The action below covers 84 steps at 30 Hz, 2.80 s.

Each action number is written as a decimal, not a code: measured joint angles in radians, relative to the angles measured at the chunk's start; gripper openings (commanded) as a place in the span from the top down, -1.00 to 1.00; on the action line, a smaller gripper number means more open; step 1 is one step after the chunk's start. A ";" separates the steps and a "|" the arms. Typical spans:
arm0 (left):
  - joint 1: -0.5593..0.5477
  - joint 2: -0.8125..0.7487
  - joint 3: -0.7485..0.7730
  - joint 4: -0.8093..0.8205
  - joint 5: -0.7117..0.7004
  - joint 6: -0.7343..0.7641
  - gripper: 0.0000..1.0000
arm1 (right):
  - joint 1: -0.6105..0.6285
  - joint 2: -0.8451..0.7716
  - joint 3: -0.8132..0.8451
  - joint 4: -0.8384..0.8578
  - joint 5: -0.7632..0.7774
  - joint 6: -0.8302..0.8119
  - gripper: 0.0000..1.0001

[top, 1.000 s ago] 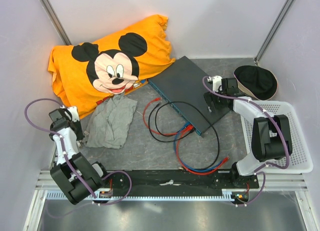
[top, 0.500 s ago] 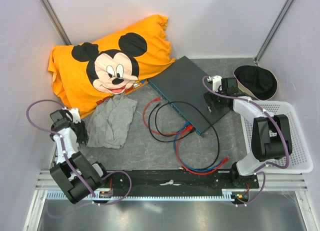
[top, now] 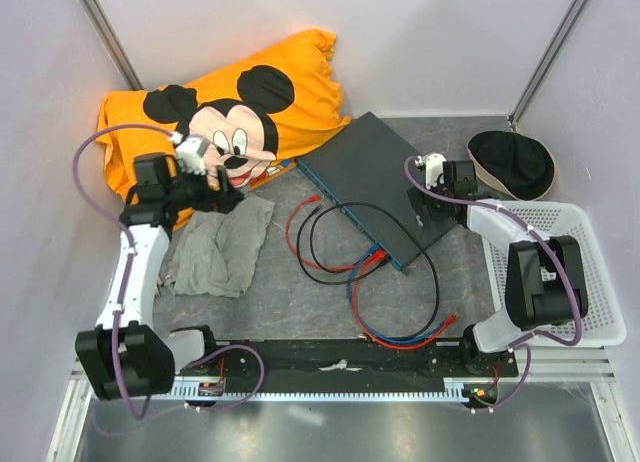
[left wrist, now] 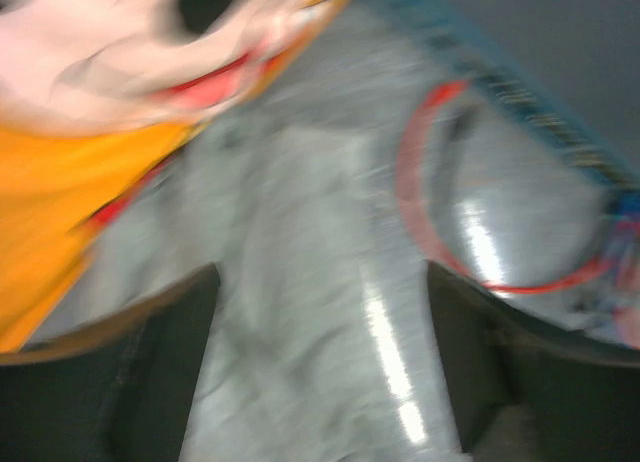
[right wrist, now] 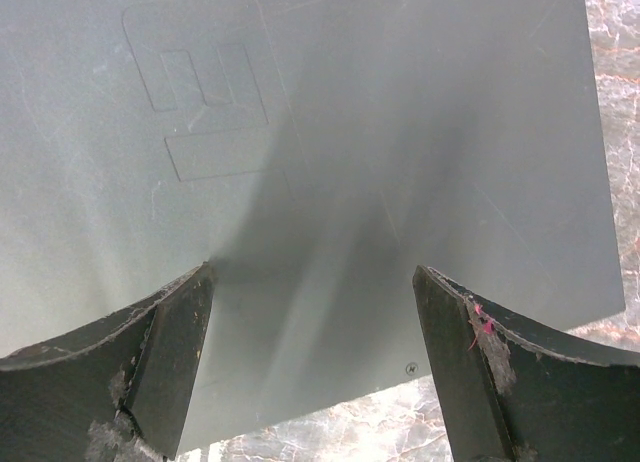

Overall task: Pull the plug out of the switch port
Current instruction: Place the plug at the corner of the board, then pull the connector from the switch port.

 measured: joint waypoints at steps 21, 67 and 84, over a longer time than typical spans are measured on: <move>-1.001 0.491 0.370 0.127 0.156 0.029 -0.82 | -0.022 -0.113 -0.092 -0.034 0.023 -0.027 -0.80; -0.837 0.673 0.398 0.132 0.079 0.051 -0.36 | 0.091 -0.542 -0.296 -0.143 -0.446 0.785 -0.04; -0.820 0.711 0.260 0.354 0.124 -0.241 -0.25 | 0.146 -0.644 -0.444 0.024 -0.360 0.789 -0.12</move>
